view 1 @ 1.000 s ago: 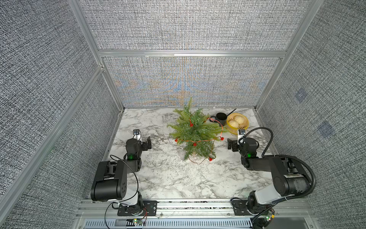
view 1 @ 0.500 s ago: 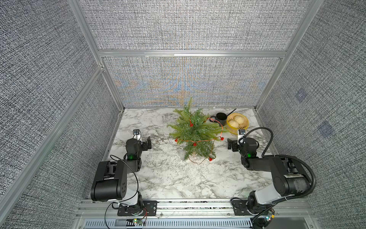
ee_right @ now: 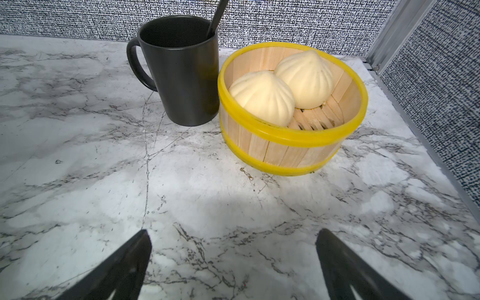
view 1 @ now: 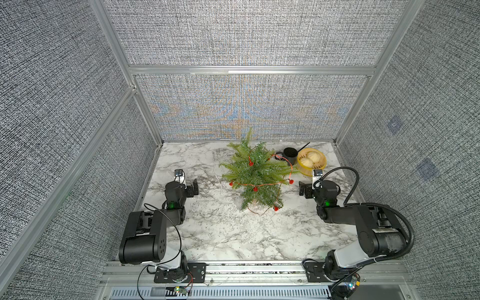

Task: Remove string lights from the small christmas tree
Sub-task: Pick up the light string from the Christmas tree.

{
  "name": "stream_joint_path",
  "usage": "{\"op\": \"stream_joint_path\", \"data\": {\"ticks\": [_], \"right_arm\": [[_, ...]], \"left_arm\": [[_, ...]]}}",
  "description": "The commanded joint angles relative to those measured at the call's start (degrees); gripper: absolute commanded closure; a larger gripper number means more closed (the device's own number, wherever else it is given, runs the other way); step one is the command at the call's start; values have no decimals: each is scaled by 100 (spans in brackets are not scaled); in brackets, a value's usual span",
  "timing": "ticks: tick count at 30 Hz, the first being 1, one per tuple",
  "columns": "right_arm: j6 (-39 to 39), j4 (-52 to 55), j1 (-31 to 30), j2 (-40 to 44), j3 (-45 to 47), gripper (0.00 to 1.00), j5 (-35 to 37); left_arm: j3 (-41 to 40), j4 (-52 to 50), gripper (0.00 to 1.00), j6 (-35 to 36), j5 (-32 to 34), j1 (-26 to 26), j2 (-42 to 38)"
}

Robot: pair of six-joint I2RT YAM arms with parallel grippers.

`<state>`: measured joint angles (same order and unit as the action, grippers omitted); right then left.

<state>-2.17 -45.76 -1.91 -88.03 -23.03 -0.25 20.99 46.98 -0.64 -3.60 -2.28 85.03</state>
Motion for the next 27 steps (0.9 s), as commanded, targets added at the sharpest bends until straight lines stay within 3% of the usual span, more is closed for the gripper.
{"op": "stream_joint_path", "data": {"ticks": [1, 4, 6, 10, 13, 16, 20, 23, 27], "right_arm": [[23, -336, -29, 43, 92, 1, 110], [92, -542, -108, 319, 293, 1, 523], [164, -243, -121, 631, 299, 1, 761], [392, 601, -126, 1195, 130, 1, 1340], [658, 1344, -127, 1556, -100, 1, 1321], [924, 2363, -41, 1917, -495, 1, 369], [1401, 2589, -44, 2235, -658, 1, -544], [1547, 3032, -43, 2608, -826, 2, -1157], [1548, 4271, -49, 3252, -1182, 4, -1355]], "left_arm": [[-239, 401, 1, 43, 73, 32, -240], [-215, -212, 1, 36, 283, 93, -838], [-30, -902, 1, -122, 721, 145, -1290], [-15, -1361, 1, -524, 1420, 144, -1742], [151, -1878, 1, -870, 1558, 136, -1827], [164, -2040, 3, -839, 1416, 134, -2000], [283, -2389, 4, -1135, 770, 139, -2529], [368, -2331, 9, -1373, -399, 144, -2724], [561, -2409, 19, -1936, -1498, 219, -2846]]}}
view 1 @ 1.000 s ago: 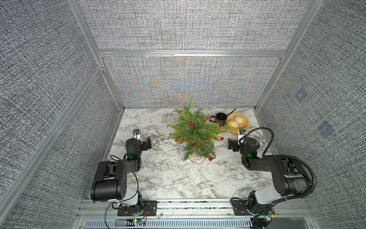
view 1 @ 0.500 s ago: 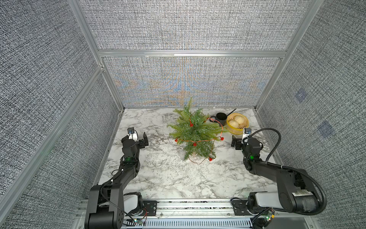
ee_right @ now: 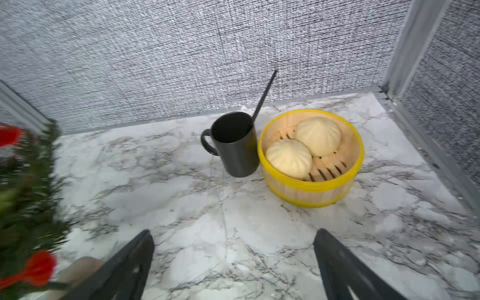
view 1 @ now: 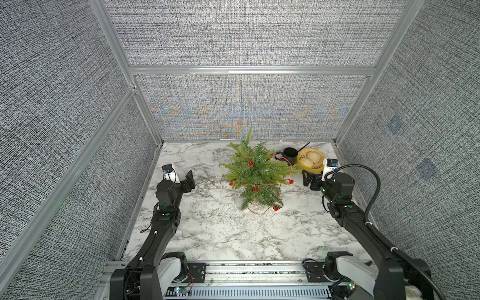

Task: Remove string lights from the small christmas tree
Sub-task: Pick up the light string from the Christmas tree.

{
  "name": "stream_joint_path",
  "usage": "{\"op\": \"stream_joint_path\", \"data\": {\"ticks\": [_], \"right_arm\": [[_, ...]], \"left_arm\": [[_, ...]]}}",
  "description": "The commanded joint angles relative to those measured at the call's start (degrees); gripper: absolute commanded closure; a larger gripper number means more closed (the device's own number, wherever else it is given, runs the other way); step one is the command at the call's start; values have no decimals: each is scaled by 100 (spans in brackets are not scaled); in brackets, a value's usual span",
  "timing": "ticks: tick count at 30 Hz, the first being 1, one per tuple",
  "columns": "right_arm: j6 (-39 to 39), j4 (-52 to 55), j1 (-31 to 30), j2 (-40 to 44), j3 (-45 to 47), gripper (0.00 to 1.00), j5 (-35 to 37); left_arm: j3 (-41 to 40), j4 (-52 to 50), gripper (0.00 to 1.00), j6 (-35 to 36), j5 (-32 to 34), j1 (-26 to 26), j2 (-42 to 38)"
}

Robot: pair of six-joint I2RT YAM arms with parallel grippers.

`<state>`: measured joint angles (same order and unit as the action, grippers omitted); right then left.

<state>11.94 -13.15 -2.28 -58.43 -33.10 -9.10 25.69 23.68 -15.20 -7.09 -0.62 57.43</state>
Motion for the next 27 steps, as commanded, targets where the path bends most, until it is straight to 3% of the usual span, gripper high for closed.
{"op": "stream_joint_path", "data": {"ticks": [1, 5, 9, 17, 27], "right_arm": [[109, 1290, -15, 496, -242, 5, -570], [96, 2180, -17, 1164, -459, 5, -1202], [133, 2697, -19, 1635, -727, 6, -2198], [129, 3410, -31, 1714, -1532, 5, -3541], [-6, 3441, -85, 1535, -1721, 6, -3730]], "left_arm": [[122, -156, 20, -541, -1339, 114, -162], [301, -455, 23, -533, -2174, 410, -390], [777, -638, 31, -600, -3184, 658, -416], [1614, -1152, 32, -877, -3883, 816, -575], [2979, -2604, 38, -457, -3077, 2176, -115]]}}
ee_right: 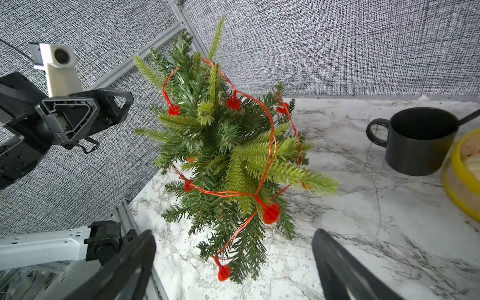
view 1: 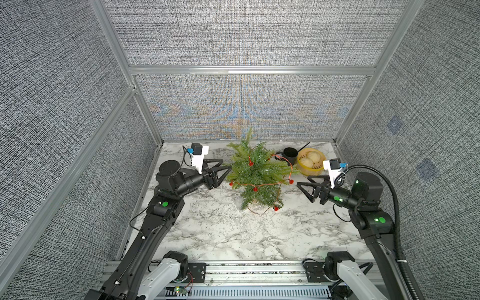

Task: Remove string lights from the small christmas tree
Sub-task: Pick up the light string from the Christmas tree.

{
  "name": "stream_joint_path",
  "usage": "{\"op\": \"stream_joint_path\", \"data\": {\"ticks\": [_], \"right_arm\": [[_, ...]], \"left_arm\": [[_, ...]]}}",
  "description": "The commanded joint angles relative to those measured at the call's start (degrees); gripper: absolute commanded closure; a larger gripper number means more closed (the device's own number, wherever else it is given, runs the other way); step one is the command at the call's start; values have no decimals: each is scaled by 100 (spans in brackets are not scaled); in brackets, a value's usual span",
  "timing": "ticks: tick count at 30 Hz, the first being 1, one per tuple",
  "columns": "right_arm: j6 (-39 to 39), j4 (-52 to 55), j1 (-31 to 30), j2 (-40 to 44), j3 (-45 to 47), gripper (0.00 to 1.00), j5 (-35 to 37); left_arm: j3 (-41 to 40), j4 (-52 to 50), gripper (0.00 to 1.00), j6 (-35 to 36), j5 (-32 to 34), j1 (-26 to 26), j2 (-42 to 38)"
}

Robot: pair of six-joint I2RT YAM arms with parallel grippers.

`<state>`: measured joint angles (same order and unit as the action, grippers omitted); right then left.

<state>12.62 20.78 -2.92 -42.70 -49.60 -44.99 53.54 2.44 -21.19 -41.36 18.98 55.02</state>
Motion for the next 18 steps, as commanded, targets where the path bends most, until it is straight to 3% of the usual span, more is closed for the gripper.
{"op": "stream_joint_path", "data": {"ticks": [1, 9, 18], "right_arm": [[-88, 58, -52, -70, -95, 6, -129], [-312, 259, -204, -206, -216, 6, 185], [-422, 259, -364, -266, -189, 6, 514]], "left_arm": [[307, -541, 40, 162, 489, 358, 222], [1119, -1166, 64, 206, 1553, 1286, 853], [1675, -1650, 71, 40, 2540, 1792, 1369]]}}
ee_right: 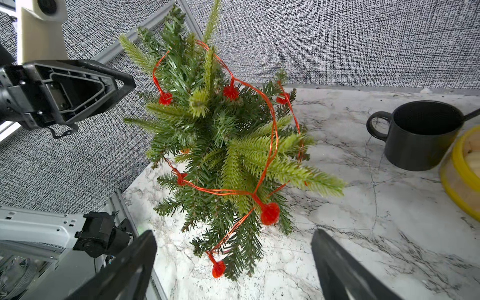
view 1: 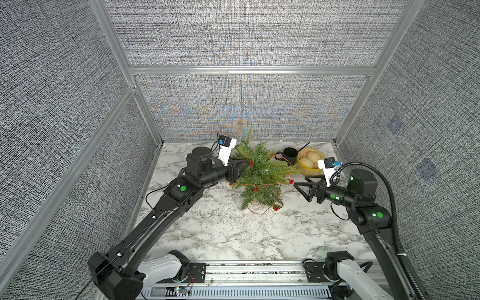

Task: Remove string lights from the small christmas tree
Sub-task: Pick up the light string from the Christmas tree.

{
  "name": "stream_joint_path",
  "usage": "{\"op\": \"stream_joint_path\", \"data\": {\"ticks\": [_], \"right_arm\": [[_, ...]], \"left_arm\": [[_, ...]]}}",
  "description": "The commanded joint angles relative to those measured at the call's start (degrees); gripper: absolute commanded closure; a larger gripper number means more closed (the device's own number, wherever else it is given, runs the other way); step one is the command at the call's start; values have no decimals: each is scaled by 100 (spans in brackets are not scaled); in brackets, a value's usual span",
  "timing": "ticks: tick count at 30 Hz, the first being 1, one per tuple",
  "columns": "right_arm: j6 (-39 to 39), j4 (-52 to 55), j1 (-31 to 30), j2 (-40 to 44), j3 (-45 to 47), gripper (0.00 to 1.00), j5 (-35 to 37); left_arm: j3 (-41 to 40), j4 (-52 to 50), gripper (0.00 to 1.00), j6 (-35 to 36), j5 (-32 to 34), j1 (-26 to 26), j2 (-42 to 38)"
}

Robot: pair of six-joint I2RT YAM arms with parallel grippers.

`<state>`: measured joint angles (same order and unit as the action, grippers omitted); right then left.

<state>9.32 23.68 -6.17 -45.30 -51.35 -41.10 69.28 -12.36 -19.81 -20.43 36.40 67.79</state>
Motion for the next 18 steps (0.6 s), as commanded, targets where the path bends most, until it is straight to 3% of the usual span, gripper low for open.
{"op": "stream_joint_path", "data": {"ticks": [1, 18], "right_arm": [[-97, -42, -43, 3, 7, 6, 164], [-161, -85, -112, 39, 121, 6, 357]], "left_arm": [[127, -145, 72, -151, 452, 59, 138], [332, -202, 73, -441, 884, 288, 512]]}}
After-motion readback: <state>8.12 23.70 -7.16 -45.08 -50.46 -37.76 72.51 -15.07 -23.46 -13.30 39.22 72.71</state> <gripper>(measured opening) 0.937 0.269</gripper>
